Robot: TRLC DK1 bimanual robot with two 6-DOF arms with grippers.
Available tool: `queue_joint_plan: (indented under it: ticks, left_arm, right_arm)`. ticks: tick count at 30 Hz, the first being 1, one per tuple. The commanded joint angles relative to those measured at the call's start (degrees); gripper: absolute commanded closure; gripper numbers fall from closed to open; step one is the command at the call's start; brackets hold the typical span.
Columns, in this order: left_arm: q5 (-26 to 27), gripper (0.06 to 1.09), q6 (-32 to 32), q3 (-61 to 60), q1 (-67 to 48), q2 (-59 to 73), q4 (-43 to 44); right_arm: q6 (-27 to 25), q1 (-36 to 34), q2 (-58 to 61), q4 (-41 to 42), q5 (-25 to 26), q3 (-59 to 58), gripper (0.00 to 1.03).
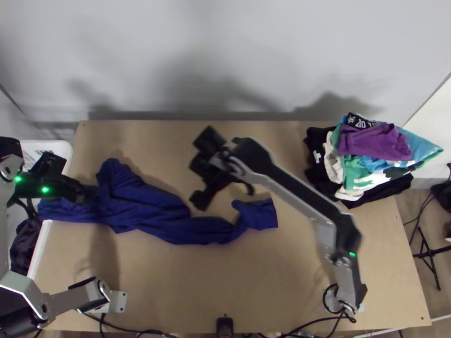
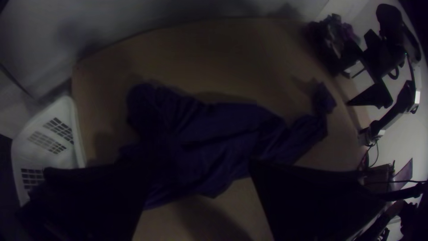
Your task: Fold the t-shirt
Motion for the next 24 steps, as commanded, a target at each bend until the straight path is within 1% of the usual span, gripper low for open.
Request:
queue_joint_plan:
  ticks: [1, 4, 7, 16, 18, 24]
  left_arm:
    - [0.08, 0.11, 1.23, -3.30, 1.75, -0.71, 1.10]
    - [0.17, 0.11, 3.17, -5.85, 2.54, -2.03, 1.19]
    - [0.17, 0.11, 3.96, -8.40, 3.42, -3.26, 1.98]
    - [0.34, 0.11, 3.87, -9.54, 5.62, -6.34, 3.48]
    - [0.34, 0.11, 3.78, -9.98, 5.80, -6.69, 4.00]
    - [0.87, 0.11, 2.90, -11.56, 5.36, -8.62, 4.53]
  right_arm:
    - [1.70, 4.53, 11.54, 4.31, -2.54, 8.99, 0.07]
    - [1.96, 5.68, 13.74, 4.75, -3.16, 8.81, 0.07]
    - [2.05, 5.94, 15.32, 7.29, -4.12, 8.72, 0.07]
    - [2.14, 5.68, 18.84, 16.43, -4.12, 8.63, 0.07]
    - [2.14, 5.85, 19.54, 17.49, -4.12, 8.55, 0.10]
    - [2.05, 5.68, 21.83, 23.03, -4.04, 8.19, 0.10]
